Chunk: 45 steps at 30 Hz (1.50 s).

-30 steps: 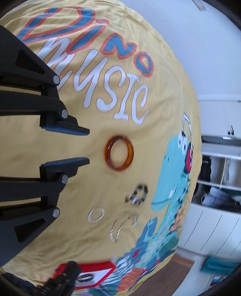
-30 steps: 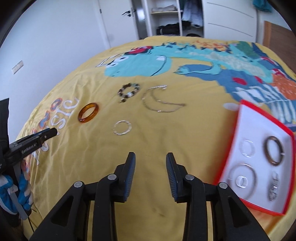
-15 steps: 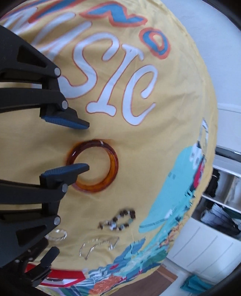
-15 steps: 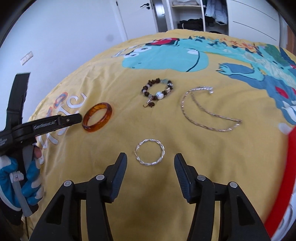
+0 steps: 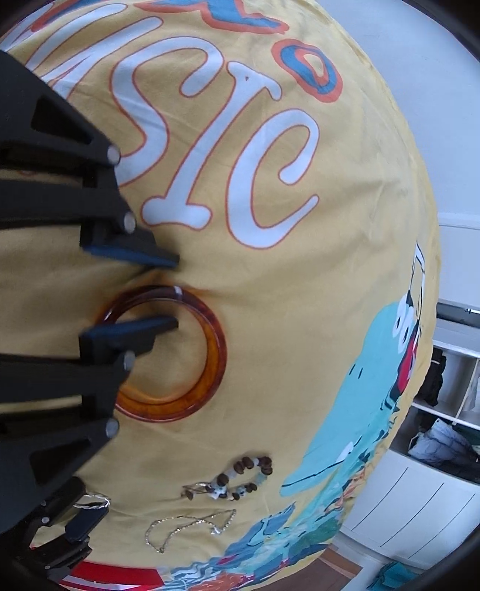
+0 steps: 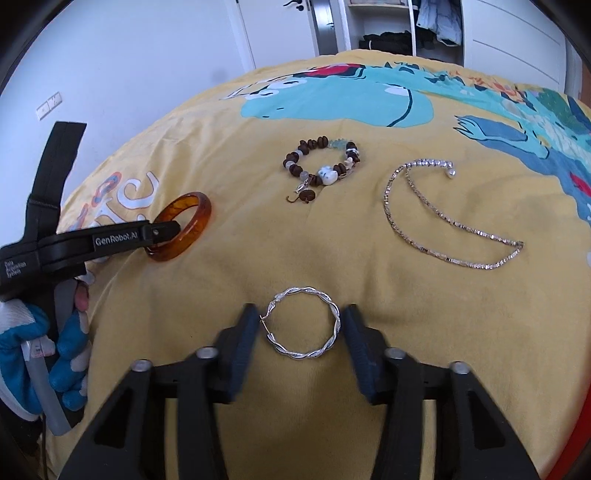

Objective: Organize jewelry
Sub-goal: 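Close the left gripper on the amber bangle while the right gripper grasps the twisted silver hoop, then carry the amber bangle and twisted hoop into the red box and open both grippers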

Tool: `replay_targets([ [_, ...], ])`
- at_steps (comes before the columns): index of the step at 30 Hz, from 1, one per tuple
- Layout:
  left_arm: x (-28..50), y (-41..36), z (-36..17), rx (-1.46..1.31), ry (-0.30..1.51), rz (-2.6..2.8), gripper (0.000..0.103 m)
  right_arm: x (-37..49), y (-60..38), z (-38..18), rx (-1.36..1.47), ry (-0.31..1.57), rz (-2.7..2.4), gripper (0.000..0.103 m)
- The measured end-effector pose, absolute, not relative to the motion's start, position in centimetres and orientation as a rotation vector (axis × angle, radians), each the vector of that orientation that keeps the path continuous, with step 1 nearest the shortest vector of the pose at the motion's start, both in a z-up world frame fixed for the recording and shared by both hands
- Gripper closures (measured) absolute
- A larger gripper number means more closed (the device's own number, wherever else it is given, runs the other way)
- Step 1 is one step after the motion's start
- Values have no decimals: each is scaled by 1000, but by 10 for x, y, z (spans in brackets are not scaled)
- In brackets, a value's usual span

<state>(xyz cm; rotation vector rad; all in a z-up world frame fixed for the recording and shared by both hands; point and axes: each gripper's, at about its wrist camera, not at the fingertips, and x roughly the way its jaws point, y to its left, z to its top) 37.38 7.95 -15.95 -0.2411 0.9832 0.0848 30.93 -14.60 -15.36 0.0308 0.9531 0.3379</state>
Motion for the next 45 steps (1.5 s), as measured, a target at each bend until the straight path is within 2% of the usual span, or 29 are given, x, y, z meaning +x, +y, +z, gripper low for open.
replay_targets([
  [3,370,81,-158,-241,974,76,93,305,-148,-152,37,941,332,61],
  [13,343,77,-134,-220,919,61,94,285,-161,-132,75,897,327,61],
  [26,311,50,-86,-157,875,53,94,243,-201,-77,112,811,297,61],
  [35,297,-28,-48,-125,838,-77,94,212,-283,-48,92,766,174,61],
  [45,291,-181,-47,-73,875,-327,94,202,-401,-57,94,804,-2,61],
])
